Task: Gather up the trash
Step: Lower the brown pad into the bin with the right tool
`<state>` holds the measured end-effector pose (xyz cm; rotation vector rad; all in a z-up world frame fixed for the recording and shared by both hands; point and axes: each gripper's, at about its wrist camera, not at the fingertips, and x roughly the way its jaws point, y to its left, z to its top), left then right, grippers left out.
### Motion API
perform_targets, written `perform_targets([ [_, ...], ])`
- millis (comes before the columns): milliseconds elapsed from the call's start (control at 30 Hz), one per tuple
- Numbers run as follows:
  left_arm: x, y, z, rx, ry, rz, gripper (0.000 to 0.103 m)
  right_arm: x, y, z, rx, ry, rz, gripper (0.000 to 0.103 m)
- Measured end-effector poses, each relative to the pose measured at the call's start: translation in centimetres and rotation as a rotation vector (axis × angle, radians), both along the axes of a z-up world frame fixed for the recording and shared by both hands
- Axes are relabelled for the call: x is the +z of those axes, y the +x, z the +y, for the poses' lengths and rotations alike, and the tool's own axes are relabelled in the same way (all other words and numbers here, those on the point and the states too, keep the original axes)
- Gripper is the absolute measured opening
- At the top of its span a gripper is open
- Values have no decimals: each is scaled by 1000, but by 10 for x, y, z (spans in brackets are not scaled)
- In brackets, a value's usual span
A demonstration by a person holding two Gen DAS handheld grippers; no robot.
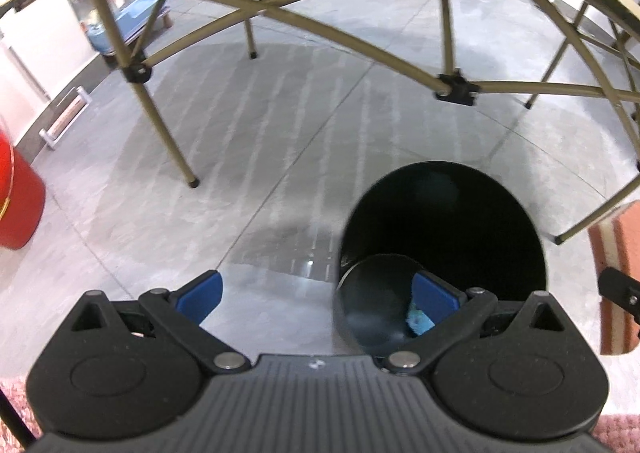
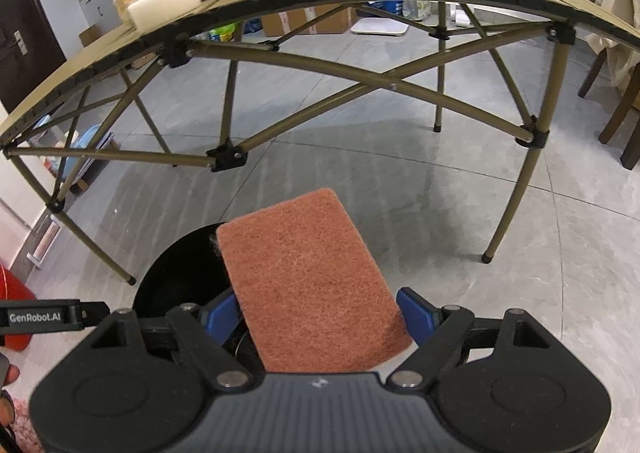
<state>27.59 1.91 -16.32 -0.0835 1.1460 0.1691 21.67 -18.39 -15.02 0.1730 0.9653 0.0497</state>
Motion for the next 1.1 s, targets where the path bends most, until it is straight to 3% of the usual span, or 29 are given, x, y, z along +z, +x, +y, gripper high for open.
perform_targets([
  [600,0,-11,47,64,-14,16,103,-7,19,70,112,-32,35,83],
  [1100,-3,-16,63,88,-1,33,103,-36,39,115,167,-89,112,83],
])
